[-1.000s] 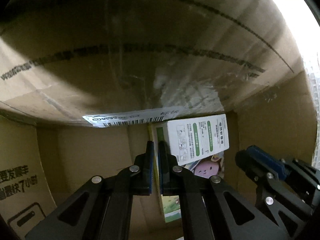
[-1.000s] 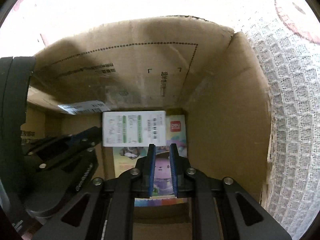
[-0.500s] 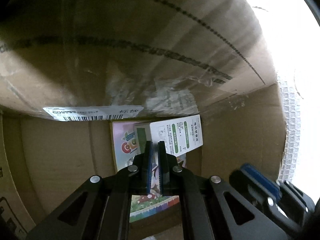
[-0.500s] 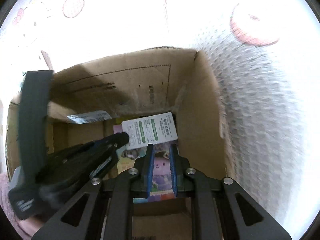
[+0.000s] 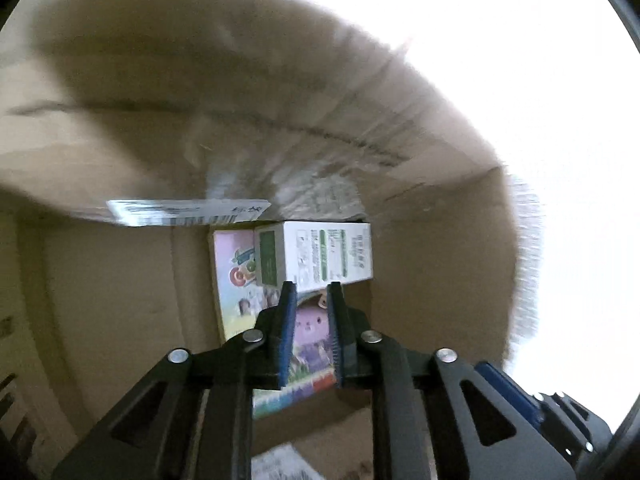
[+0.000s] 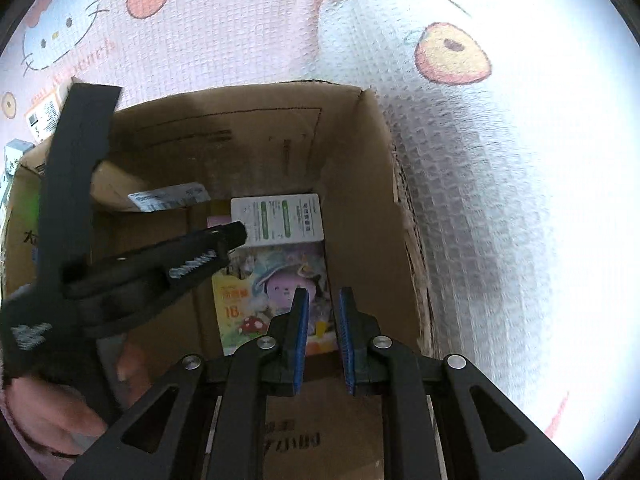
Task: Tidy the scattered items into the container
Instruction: 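Lower the medicine box into the cardboard box and open the left gripper, then withdraw the left gripper from the box toward the scattered items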
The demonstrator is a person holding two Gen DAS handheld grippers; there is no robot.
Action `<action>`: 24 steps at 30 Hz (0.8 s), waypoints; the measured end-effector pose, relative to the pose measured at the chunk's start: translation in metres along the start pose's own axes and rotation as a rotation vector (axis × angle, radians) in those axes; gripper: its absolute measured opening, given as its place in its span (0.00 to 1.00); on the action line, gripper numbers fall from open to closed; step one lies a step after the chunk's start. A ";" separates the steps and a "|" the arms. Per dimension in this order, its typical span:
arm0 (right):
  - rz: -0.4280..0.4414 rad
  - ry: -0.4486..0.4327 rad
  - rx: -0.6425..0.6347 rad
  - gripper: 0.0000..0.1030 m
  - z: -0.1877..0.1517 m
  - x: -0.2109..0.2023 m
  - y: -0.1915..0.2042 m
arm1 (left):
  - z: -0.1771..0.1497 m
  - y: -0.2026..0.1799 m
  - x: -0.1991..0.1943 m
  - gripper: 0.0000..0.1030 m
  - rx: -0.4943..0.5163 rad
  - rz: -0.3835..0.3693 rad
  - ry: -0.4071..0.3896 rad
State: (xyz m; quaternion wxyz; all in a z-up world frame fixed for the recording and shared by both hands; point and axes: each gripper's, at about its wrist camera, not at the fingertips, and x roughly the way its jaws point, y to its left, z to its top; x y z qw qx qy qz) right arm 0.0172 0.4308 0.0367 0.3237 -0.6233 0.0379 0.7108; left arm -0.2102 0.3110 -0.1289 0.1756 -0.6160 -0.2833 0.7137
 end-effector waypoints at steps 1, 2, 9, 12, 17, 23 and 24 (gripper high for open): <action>-0.005 -0.005 -0.005 0.11 0.000 -0.006 0.003 | -0.003 0.001 -0.012 0.33 0.011 -0.009 -0.010; -0.007 -0.010 -0.008 0.11 0.001 -0.009 0.005 | 0.004 0.008 -0.027 0.43 0.020 -0.021 -0.018; -0.065 -0.045 -0.111 0.11 0.002 -0.054 0.043 | 0.005 -0.007 -0.085 0.58 0.017 -0.217 -0.047; -0.106 -0.087 -0.167 0.13 0.000 -0.092 0.062 | 0.005 -0.029 -0.107 0.60 -0.019 -0.293 -0.071; -0.127 -0.185 -0.259 0.46 -0.002 -0.125 0.101 | 0.002 -0.013 -0.157 0.66 -0.023 -0.289 -0.170; -0.133 -0.308 -0.363 0.59 0.000 -0.153 0.156 | 0.012 0.039 -0.197 0.67 -0.101 -0.289 -0.163; -0.111 -0.317 -0.372 0.60 0.002 -0.151 0.164 | 0.014 0.050 -0.195 0.67 -0.115 -0.277 -0.161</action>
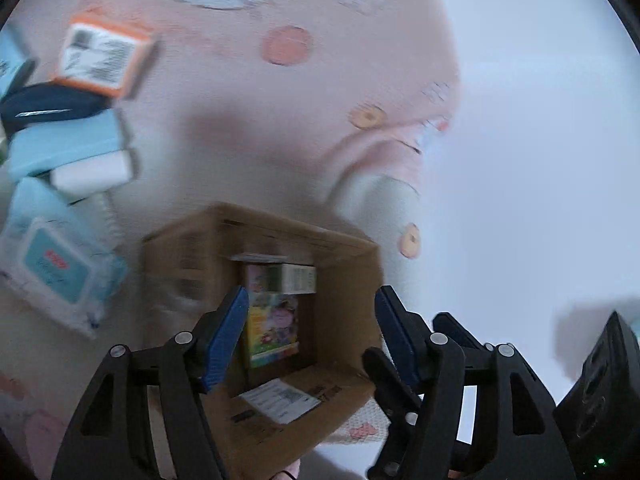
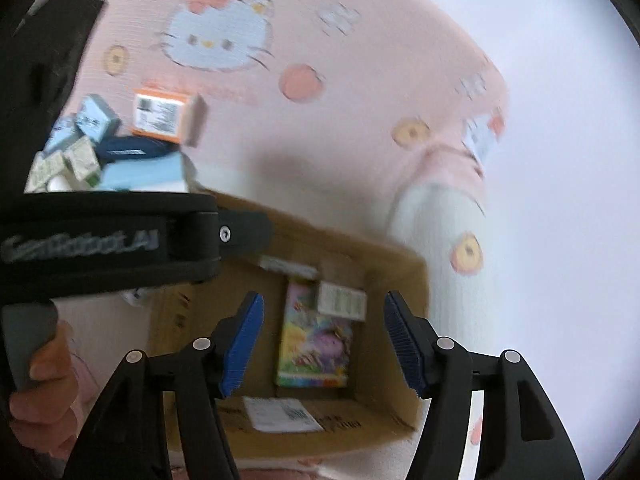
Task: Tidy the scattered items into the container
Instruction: 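Withdraw the left gripper from the box toward the scattered items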
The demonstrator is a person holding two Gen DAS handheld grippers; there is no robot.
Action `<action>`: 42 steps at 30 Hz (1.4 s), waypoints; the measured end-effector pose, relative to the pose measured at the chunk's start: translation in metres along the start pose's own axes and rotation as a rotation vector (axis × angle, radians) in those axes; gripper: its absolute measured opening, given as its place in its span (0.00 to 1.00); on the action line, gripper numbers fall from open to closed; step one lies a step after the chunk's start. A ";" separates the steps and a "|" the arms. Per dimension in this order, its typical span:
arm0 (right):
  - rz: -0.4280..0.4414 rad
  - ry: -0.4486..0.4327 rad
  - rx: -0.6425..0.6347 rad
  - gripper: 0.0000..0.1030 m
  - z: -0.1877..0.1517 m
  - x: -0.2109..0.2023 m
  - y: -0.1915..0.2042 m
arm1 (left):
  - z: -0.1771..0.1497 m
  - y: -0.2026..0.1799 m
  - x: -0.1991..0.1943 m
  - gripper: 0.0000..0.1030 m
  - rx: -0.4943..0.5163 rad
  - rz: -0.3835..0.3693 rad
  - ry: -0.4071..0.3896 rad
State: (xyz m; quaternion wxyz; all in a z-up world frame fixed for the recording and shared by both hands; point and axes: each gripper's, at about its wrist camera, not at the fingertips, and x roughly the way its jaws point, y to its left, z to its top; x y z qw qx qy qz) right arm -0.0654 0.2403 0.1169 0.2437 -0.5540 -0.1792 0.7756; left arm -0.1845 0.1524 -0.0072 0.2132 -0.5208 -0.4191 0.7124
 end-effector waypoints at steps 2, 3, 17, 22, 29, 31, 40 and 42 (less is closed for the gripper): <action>0.037 -0.018 -0.009 0.60 0.009 -0.003 0.011 | 0.009 0.018 -0.014 0.67 -0.005 0.048 -0.014; 0.056 -0.026 -0.013 0.61 0.014 -0.001 0.017 | 0.013 0.026 -0.021 0.68 -0.006 0.067 -0.023; 0.291 -0.068 -0.018 0.62 0.057 0.029 0.103 | 0.059 0.176 -0.098 0.68 0.065 0.410 -0.082; 0.378 -0.029 0.071 0.64 0.054 0.054 0.128 | 0.063 0.215 -0.121 0.68 0.089 0.525 -0.180; 0.444 0.021 0.143 0.64 0.052 0.102 0.171 | 0.068 0.230 -0.127 0.68 0.234 0.631 -0.230; 0.506 0.013 0.179 0.64 0.053 0.111 0.181 | 0.073 0.229 -0.119 0.68 0.294 0.639 -0.210; 0.647 -0.045 0.213 0.64 0.067 0.143 0.240 | 0.114 0.246 -0.093 0.68 0.270 0.538 -0.113; 0.633 -0.075 0.193 0.64 0.069 0.146 0.246 | 0.121 0.251 -0.092 0.68 0.270 0.515 -0.102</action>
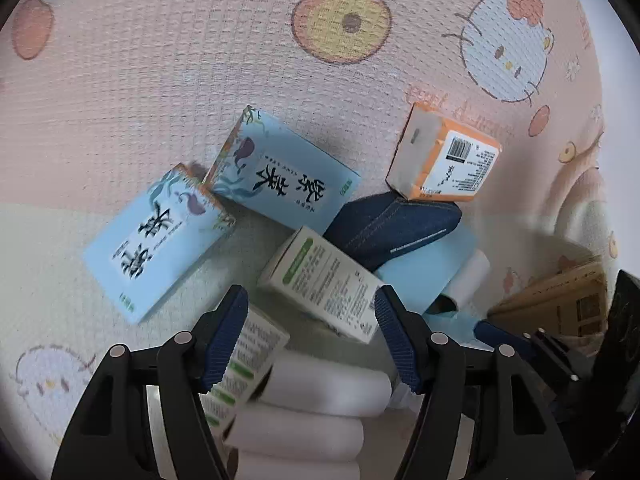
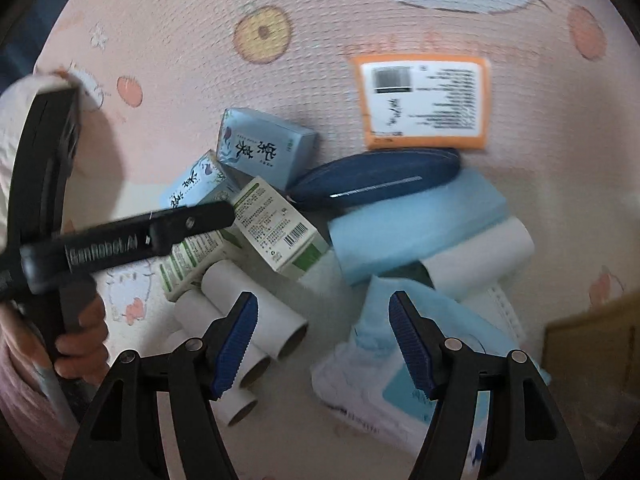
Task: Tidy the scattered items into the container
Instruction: 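Withdraw the left gripper from the box toward the scattered items, then reach the left gripper toward a second white-green medicine box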
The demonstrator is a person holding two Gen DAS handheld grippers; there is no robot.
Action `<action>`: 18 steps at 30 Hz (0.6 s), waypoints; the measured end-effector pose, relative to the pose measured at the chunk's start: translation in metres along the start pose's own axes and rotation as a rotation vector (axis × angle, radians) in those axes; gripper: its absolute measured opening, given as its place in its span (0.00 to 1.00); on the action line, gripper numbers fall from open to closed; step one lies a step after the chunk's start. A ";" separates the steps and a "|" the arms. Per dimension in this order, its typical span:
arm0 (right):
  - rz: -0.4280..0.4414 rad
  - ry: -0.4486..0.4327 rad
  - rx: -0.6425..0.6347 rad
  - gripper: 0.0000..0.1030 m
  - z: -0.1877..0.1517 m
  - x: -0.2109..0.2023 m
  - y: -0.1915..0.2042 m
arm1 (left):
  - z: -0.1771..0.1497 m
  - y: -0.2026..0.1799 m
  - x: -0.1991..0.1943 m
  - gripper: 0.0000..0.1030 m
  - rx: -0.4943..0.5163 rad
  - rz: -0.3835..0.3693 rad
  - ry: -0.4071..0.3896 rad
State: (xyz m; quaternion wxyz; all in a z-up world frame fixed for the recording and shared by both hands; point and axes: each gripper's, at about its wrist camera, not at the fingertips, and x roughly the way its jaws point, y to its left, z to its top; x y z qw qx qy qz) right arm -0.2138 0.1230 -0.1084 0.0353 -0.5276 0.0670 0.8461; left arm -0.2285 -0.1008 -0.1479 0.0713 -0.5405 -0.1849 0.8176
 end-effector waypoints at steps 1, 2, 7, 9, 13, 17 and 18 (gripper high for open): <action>-0.005 -0.011 -0.006 0.64 0.000 0.002 0.001 | 0.002 0.003 0.002 0.68 0.003 -0.011 0.003; 0.002 -0.022 -0.017 0.64 0.000 0.006 0.003 | 0.003 0.004 0.004 0.68 0.005 -0.021 0.005; 0.084 -0.049 -0.070 0.64 -0.004 0.019 0.015 | 0.008 0.014 0.019 0.65 0.010 -0.057 0.039; 0.082 -0.043 -0.073 0.64 -0.004 0.028 0.018 | 0.010 0.014 0.025 0.58 0.017 -0.063 0.051; 0.097 -0.041 -0.104 0.64 -0.003 0.045 0.022 | 0.013 0.017 0.032 0.47 0.011 -0.055 0.059; 0.087 -0.043 -0.113 0.62 -0.005 0.059 0.021 | 0.012 0.020 0.032 0.41 -0.001 -0.093 0.060; 0.086 -0.058 -0.114 0.61 -0.006 0.060 0.022 | 0.010 0.020 0.032 0.41 0.007 -0.092 0.063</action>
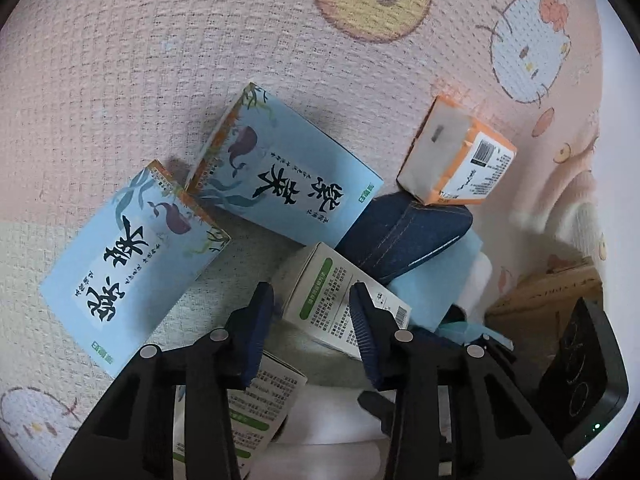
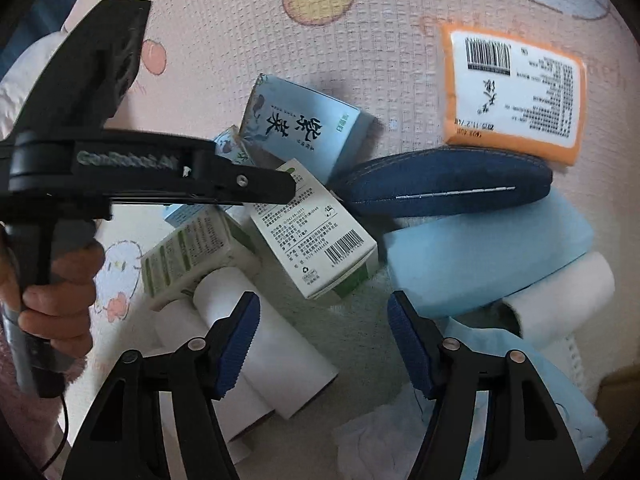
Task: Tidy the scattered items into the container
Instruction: 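Reach the left gripper toward a second white-green medicine box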
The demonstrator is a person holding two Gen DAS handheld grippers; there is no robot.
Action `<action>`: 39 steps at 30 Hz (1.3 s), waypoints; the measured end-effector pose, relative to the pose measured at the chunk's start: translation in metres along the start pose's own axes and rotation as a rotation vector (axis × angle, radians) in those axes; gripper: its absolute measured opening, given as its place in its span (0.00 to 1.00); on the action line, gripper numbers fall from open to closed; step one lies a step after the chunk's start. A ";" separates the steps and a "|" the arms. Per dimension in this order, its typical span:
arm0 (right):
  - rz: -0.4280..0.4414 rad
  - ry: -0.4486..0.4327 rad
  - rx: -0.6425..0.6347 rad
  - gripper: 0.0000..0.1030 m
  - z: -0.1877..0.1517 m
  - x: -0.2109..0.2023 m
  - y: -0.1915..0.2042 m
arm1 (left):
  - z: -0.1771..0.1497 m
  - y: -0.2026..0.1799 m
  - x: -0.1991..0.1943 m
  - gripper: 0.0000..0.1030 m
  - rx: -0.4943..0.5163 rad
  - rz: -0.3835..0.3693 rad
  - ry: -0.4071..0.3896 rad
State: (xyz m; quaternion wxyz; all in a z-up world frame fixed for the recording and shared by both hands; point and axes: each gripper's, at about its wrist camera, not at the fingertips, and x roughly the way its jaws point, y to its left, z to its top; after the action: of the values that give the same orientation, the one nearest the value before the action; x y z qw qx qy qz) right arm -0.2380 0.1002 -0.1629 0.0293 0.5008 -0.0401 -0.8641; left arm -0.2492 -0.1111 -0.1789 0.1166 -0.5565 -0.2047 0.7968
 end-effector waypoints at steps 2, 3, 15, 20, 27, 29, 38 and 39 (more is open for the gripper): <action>-0.009 -0.011 -0.002 0.60 0.001 0.002 0.001 | -0.002 0.000 0.000 0.35 0.011 -0.003 0.001; -0.008 -0.011 -0.001 0.60 0.003 0.004 0.002 | -0.002 -0.001 0.000 0.33 0.018 -0.015 0.009; 0.037 -0.122 0.024 0.43 0.000 -0.017 -0.011 | -0.026 -0.013 -0.023 0.32 0.018 -0.054 -0.022; 0.177 -0.197 0.038 0.18 -0.003 -0.059 -0.004 | -0.029 -0.028 -0.048 0.26 -0.049 -0.375 -0.035; 0.027 -0.185 -0.006 0.16 -0.006 -0.095 -0.006 | -0.037 -0.044 -0.062 0.26 -0.023 -0.273 -0.057; 0.022 -0.157 0.032 0.17 -0.010 -0.092 -0.018 | -0.045 -0.036 -0.063 0.26 -0.053 -0.253 -0.054; 0.069 -0.134 0.123 0.17 -0.015 -0.089 -0.039 | -0.059 -0.030 -0.076 0.29 -0.051 -0.083 -0.129; 0.062 -0.120 0.123 0.17 -0.013 -0.082 -0.040 | -0.061 -0.031 -0.078 0.31 -0.044 -0.058 -0.141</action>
State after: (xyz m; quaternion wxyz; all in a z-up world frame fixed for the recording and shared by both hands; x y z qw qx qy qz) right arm -0.1867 0.1465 -0.1027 0.0227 0.4477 -0.1103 -0.8871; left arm -0.1659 -0.1044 -0.1172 0.1127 -0.4952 -0.2461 0.8256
